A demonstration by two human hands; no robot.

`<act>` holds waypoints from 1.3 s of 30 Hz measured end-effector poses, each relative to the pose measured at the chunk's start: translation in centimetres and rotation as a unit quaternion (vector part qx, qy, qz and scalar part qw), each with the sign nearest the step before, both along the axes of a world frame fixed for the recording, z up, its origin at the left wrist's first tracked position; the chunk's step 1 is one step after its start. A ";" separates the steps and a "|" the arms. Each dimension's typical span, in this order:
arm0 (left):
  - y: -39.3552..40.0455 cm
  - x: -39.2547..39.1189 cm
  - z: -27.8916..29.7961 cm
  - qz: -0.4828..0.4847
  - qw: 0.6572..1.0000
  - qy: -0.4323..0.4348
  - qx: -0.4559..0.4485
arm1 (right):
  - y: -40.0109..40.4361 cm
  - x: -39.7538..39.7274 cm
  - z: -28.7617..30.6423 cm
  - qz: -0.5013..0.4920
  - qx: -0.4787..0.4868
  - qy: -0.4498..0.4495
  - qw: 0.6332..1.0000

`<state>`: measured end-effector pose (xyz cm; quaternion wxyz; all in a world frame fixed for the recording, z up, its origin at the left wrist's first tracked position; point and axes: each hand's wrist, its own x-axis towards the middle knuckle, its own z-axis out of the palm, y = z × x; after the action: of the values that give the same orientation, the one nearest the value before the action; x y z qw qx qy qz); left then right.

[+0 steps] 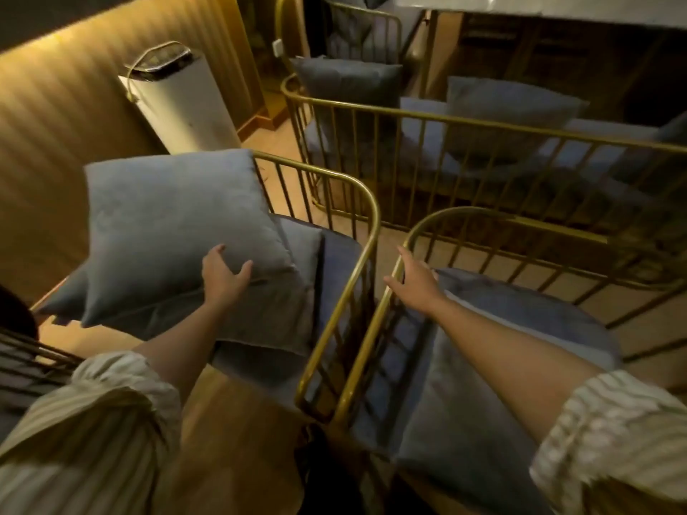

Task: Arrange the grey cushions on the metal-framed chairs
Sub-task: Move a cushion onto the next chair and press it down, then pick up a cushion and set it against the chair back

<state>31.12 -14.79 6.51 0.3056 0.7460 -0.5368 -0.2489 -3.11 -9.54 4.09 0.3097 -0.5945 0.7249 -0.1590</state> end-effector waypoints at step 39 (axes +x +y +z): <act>-20.9 13.1 5.6 0.056 0.947 0.315 0.027 | -17.7 15.3 2.6 -0.313 -0.024 -0.495 0.810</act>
<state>44.18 -35.70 12.07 0.4527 0.6659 -0.3637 -0.4683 12.16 -27.22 6.68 0.5458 -0.1834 0.6159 -0.5377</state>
